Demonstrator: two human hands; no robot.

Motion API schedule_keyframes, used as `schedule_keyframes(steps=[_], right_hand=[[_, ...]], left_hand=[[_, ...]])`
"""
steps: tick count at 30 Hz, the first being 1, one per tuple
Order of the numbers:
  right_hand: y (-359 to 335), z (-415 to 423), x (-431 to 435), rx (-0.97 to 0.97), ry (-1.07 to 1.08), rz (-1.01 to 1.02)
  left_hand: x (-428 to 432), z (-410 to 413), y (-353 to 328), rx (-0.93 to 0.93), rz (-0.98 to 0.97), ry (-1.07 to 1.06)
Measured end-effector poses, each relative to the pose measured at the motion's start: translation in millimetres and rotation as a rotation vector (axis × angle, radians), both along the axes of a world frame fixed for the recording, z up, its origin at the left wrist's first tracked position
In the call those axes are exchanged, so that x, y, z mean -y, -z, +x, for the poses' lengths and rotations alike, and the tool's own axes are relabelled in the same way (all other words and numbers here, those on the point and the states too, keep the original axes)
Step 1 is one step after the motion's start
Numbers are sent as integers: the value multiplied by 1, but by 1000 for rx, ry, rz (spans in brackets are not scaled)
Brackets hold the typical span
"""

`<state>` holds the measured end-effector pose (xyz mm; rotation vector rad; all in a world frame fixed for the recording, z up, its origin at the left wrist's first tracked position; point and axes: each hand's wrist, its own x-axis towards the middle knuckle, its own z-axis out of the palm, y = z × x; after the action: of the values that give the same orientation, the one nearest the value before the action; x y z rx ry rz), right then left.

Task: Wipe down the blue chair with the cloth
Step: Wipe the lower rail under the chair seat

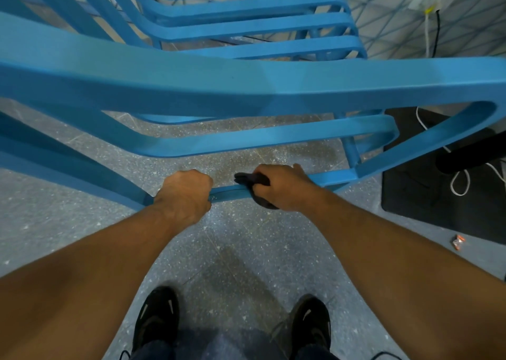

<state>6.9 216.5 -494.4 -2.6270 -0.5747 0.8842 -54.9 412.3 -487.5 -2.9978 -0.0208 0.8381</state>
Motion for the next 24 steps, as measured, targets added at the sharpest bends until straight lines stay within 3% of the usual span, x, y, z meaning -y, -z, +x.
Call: schedule_keyframes(steps=[10,17,24], right_hand=[[1,8,26,28,15,-28],[10,-5,-10,48,-44,16],[8,5,34,87,-11,16]], left_hand=[[-2,-1,1,9,-19,-5],[-2,0,2,11,-10,-3],[-2,-1,1,22,-22,-11]])
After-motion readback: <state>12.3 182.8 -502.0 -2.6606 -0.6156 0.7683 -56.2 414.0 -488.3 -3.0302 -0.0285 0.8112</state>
